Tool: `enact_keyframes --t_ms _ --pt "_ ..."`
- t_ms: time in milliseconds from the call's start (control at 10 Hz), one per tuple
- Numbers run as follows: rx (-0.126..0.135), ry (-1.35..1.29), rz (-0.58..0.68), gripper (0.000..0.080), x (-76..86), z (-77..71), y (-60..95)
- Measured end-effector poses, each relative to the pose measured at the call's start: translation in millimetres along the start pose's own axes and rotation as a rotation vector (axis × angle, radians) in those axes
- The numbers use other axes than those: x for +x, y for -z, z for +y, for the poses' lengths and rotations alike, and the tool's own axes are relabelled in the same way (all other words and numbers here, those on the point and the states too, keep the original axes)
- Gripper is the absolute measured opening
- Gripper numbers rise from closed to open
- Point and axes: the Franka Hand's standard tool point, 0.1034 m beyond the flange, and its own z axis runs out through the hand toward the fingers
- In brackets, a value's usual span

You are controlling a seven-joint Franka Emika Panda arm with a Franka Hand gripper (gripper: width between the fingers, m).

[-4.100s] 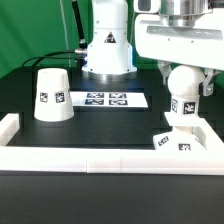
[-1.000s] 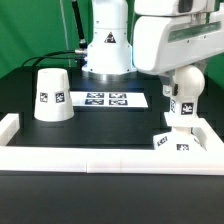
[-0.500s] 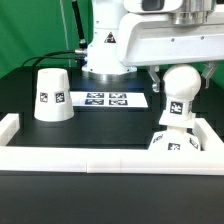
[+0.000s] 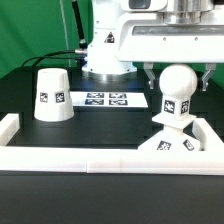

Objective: Assemble lamp

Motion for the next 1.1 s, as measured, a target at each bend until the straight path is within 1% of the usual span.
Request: enact_keyframes --t_ms 100,200,300,400,500,600,700,800,900,1100 --pt "0.0 0.001 0.0 0.0579 -0.1 -0.4 0.4" --pt "0.001 0.004 -0.001 0.0676 -0.6 -1.7 4.6" --pt "0.003 0.005 -0.002 0.0694 -1.1 -2.6 11.0" --pt "0.005 0.004 -0.001 0.0694 -1.9 -2.8 18.7" --pt "0.005 0.002 -0.005 0.0698 -3.9 -1.2 30.1" --pt "0.007 0.005 0.002 0.0698 -4.9 4.0 41.9" --pt "0.007 0.004 0.007 0.0698 -5.4 11.5 50.3" --pt "0.006 0.009 0.011 0.0698 -7.0 22.2 56.6" --pt "0.007 0.005 0.022 0.0698 -3.4 29.2 65.8" --pt "0.005 0.011 0.016 0.0698 -5.4 26.0 60.8"
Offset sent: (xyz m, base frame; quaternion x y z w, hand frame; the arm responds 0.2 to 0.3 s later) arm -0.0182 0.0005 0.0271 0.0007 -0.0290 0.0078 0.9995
